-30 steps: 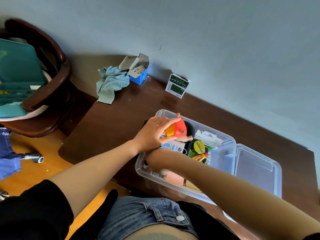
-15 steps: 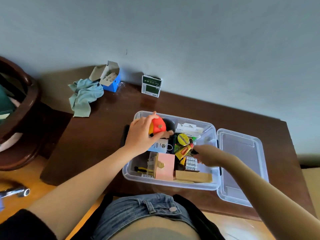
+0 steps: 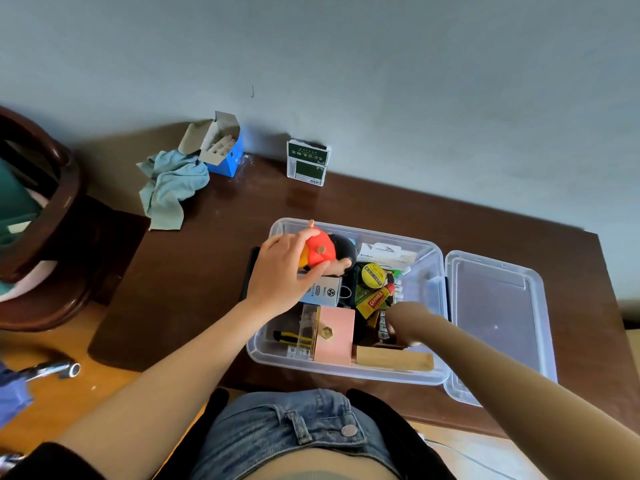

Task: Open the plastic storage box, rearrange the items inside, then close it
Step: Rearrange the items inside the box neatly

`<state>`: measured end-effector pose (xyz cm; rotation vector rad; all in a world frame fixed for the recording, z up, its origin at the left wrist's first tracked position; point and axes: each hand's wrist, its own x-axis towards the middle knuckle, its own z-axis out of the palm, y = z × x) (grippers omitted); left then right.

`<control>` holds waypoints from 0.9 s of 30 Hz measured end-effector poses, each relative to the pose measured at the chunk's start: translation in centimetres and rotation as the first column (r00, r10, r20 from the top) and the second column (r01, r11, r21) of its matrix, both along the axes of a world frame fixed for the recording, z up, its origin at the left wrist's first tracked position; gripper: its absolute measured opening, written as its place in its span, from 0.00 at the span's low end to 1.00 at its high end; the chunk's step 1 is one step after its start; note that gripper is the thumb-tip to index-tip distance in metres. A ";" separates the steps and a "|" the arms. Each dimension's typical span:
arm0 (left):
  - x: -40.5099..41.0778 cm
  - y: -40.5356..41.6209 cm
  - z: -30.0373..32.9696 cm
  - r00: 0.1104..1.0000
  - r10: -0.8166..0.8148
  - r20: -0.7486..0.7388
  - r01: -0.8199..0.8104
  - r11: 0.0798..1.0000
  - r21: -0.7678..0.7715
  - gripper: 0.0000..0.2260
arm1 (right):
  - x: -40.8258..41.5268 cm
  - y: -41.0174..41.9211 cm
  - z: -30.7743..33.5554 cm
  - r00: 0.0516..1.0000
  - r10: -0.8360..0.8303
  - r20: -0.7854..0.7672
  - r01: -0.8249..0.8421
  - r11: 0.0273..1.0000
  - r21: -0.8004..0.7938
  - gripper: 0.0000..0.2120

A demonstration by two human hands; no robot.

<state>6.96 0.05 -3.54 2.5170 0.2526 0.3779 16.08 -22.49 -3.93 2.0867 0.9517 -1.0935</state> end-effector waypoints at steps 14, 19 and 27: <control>0.3 -0.3 0.1 0.993 0.038 -0.112 -0.036 0.999 0.017 0.25 | 0.3 -0.2 -2.1 0.999 0.018 0.039 -0.020 0.998 0.056 0.11; 0.2 -0.4 0.2 0.995 0.045 -0.092 -0.042 0.999 0.032 0.26 | 0.0 -0.5 -2.3 0.997 0.067 0.046 -0.071 0.992 0.107 0.10; 0.3 -0.3 -0.1 0.991 0.045 -0.123 -0.043 0.999 0.014 0.26 | 0.2 -0.6 -2.3 1.000 0.017 0.004 -0.017 0.993 0.118 0.11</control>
